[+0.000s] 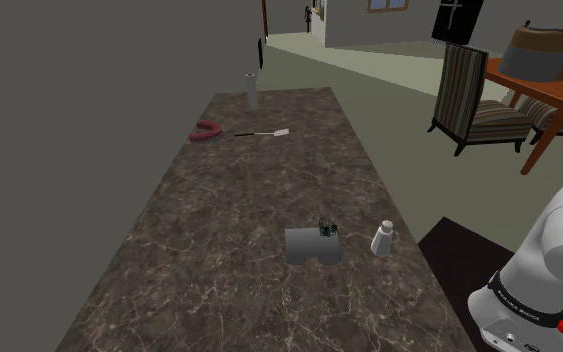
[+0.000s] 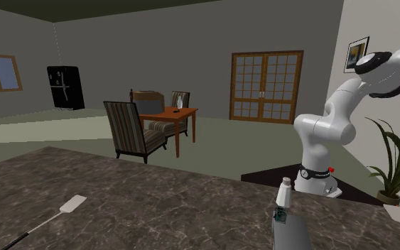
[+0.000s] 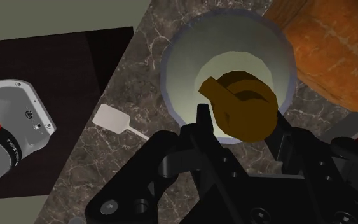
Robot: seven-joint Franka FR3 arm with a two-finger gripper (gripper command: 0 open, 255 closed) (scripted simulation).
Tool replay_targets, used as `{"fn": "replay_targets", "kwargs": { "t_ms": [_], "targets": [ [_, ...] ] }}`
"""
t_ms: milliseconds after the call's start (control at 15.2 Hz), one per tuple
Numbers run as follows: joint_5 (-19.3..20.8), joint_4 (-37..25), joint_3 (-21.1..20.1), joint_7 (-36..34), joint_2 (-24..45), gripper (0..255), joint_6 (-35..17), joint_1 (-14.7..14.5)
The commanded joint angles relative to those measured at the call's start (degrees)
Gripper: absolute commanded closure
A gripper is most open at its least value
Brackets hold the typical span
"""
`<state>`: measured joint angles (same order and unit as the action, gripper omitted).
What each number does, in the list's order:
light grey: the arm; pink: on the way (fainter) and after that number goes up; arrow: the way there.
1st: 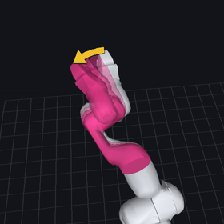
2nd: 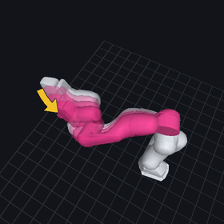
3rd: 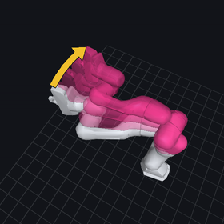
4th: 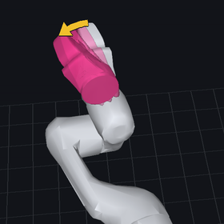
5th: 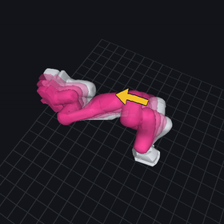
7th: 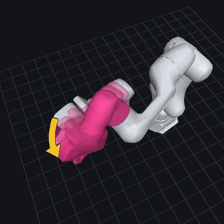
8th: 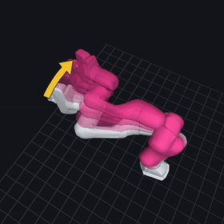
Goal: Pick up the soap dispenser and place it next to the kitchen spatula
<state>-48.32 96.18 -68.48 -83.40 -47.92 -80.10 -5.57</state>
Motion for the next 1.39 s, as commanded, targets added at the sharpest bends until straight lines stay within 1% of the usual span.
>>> {"fn": "replay_targets", "kwargs": {
  "t_ms": [0, 660, 1320],
  "targets": [
    [-0.5, 1.84, -0.12, 0.48, -0.75, 255, -1.15, -0.68],
    [-3.22, 9.44, -2.13, 2.64, -3.79, 255, -6.53, -2.69],
    [-6.41, 15.64, -5.4, 4.56, -6.23, 255, -11.74, -3.72]
  ]
}}
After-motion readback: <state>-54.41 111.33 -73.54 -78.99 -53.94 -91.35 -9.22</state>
